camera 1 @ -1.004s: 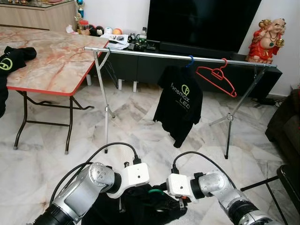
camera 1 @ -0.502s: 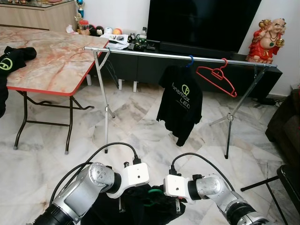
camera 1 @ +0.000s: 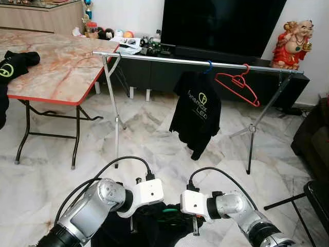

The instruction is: Hang hanger

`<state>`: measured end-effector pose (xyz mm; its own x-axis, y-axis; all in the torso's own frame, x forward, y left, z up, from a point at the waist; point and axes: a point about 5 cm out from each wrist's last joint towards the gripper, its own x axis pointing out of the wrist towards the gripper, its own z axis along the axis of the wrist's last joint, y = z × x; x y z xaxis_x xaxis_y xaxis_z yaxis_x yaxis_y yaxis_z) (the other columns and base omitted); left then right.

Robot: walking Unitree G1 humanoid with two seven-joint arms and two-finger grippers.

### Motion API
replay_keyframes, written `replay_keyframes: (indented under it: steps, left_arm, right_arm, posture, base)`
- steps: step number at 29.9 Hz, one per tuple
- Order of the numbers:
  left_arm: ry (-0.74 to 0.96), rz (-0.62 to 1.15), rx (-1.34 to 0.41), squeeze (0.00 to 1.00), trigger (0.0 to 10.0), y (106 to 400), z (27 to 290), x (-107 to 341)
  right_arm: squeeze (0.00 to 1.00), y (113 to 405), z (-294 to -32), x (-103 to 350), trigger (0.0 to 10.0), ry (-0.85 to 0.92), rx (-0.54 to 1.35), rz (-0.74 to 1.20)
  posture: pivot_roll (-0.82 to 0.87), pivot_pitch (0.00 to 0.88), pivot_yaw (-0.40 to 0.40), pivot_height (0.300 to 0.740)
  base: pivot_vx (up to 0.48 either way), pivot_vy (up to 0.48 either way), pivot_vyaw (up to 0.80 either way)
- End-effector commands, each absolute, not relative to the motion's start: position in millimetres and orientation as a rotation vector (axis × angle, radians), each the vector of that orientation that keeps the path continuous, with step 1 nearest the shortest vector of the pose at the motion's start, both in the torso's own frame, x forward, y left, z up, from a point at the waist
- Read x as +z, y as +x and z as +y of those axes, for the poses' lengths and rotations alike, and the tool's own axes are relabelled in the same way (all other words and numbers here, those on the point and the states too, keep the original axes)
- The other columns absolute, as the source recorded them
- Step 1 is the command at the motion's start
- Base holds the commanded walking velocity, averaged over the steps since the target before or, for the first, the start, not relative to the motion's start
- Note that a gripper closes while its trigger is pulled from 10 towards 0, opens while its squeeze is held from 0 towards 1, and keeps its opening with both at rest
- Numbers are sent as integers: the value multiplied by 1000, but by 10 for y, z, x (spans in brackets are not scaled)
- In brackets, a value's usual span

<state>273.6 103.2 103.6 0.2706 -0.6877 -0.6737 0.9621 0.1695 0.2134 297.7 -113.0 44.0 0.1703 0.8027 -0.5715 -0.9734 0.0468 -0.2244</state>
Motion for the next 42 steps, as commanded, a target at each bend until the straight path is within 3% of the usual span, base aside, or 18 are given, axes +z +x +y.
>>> replay_keyframes:
  steps: [1,12,13,15,23,25,28,35,38,42]
  left_arm:
    - [717,440,-1234,0,10000,2784,1000,1126]
    - [765,454,-1156,0,10000,2816,1238,1067]
    - [767,462,-1151,86,10000,2812,1260,1060]
    - [779,487,-1134,0,10000,2810,1318,1038]
    - [818,463,-946,0,10000,2984,1454,1005]
    - [821,475,-921,0,10000,2996,1501,1011]
    - [897,524,-874,0,10000,2995,1659,965]
    - [925,575,-878,0,10000,2932,1807,907]
    - [950,622,-911,0,10000,2866,1869,868]
    - [977,669,-939,0,10000,2815,1934,843]
  right_arm:
    - [0,2981,-1153,437,0,-626,1381,336]
    - [0,3016,-1285,459,0,-612,1303,327]
    - [0,3001,-1305,448,0,-617,1307,330]
    - [0,2970,-1361,426,0,-627,1313,337]
    - [0,2966,-1484,457,0,-650,1327,347]
    - [0,2948,-1553,434,0,-749,1341,371]
    - [0,2957,-1640,450,0,-735,1306,377]
    - [0,2903,-1863,358,0,-907,1273,474]
    - [0,2904,-1971,348,0,-877,1192,494]
    - [0,2866,-2144,299,0,-972,1138,554]
  posture:
    - [172,0,-134,740]
    - [169,0,-120,740]
    - [167,0,-117,740]
    - [165,0,-114,740]
    - [155,0,-110,740]
    - [155,0,-110,740]
    - [154,0,-109,740]
    - [157,0,-107,740]
    - [160,0,-106,740]
    - [153,0,-105,740]
  base:
    - [0,0,0]
    - [0,0,0]
    - [0,0,0]
    - [0,0,0]
    - [0,0,0]
    - [0,0,0]
    - [0,0,0]
    - [0,0,0]
    - [0,0,0]
    - [0,0,0]
